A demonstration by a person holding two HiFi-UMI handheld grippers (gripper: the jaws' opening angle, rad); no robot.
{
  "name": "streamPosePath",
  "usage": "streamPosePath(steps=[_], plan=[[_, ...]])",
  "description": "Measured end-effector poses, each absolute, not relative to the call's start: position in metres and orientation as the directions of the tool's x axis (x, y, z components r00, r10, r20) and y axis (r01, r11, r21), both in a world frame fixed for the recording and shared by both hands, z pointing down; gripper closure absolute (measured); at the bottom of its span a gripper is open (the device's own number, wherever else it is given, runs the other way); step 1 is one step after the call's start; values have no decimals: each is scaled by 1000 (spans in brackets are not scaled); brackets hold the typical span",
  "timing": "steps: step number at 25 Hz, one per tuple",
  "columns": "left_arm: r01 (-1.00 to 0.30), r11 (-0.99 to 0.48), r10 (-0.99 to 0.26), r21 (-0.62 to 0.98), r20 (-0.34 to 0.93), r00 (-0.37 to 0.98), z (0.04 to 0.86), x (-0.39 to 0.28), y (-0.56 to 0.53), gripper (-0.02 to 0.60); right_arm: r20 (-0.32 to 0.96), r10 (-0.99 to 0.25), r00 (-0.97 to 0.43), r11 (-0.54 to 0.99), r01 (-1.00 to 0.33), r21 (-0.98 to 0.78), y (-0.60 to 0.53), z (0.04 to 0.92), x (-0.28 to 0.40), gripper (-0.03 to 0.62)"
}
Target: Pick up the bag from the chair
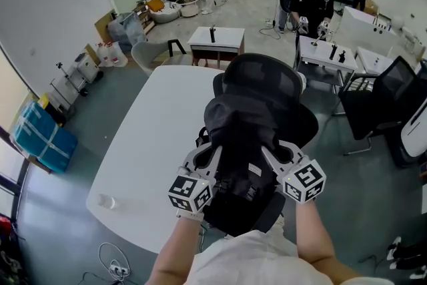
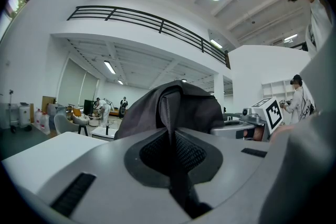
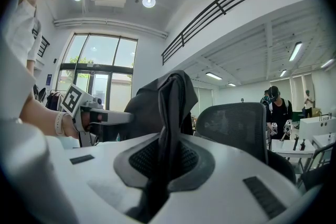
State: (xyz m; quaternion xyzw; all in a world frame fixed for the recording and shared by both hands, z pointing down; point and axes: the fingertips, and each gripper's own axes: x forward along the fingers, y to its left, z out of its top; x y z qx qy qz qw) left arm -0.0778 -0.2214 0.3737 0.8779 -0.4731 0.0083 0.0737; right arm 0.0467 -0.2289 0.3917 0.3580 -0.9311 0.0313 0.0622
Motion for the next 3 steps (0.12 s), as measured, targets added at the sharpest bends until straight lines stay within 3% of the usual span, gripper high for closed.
streamPosePath(steps=[3], plan=[[-831,-542,-829,123,88,553,374,-78,-221,547,140,-662,-736,742,-670,-18,-228,393,47,551]])
